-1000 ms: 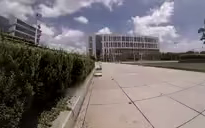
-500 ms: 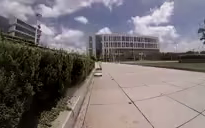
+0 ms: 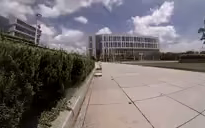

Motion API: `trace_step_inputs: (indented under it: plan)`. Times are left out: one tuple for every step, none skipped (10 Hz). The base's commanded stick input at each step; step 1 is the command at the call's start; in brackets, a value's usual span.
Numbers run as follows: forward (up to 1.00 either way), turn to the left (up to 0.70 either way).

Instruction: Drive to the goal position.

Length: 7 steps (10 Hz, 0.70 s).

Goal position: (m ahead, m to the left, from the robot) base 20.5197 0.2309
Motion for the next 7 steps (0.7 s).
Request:
trace_step_inputs:
  plan:
    - [0.04,0.0]
    - [0.04,0.0]
    - [0.04,0.0]
    - [0.04,0.0]
    - [0.04,0.0]
    - [0.04,0.0]
    - [0.03,0.0]
